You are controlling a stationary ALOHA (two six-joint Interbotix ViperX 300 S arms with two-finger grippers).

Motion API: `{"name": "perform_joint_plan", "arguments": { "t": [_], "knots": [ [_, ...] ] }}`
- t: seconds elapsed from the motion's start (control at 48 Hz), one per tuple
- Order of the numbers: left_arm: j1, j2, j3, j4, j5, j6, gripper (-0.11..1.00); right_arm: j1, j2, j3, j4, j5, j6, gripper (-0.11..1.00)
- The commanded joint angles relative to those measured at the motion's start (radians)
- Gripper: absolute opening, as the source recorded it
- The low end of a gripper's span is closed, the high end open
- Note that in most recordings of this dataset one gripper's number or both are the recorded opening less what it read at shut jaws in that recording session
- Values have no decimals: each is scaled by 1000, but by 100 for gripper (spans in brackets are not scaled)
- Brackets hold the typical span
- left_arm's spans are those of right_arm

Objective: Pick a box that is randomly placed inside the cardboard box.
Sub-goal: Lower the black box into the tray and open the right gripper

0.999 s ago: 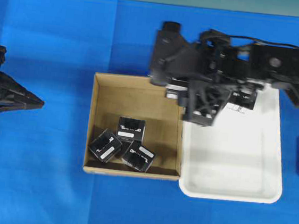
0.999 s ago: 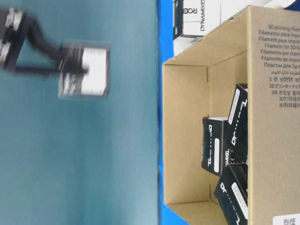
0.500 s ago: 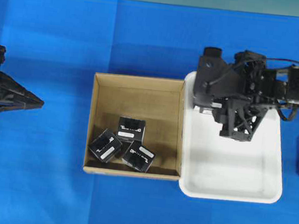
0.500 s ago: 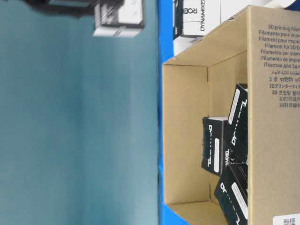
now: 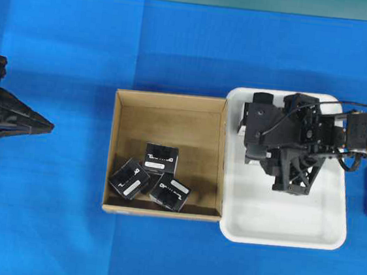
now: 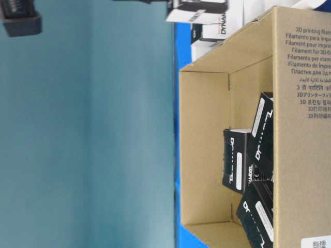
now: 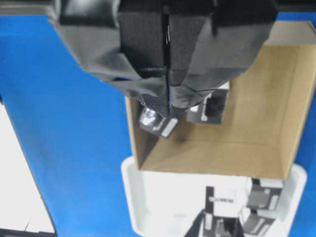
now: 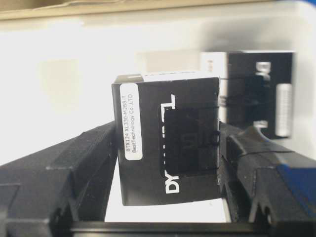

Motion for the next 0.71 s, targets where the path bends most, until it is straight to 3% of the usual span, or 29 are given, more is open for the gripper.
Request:
{"name": "perform_joint_plan", "arguments": {
  "t": [0.0,0.25,0.687],
  "knots": [
    [0,6,-17,3,-9,-2,-7,3,18,15,18,-43,-3,65],
    [-2,6,-17,2,-12,-2,-7,3,67,44,26,-169,-2,65],
    [-2,8,-17,3,-23,-2,-7,2,123,44,26,-215,-5,65]
  ]
}}
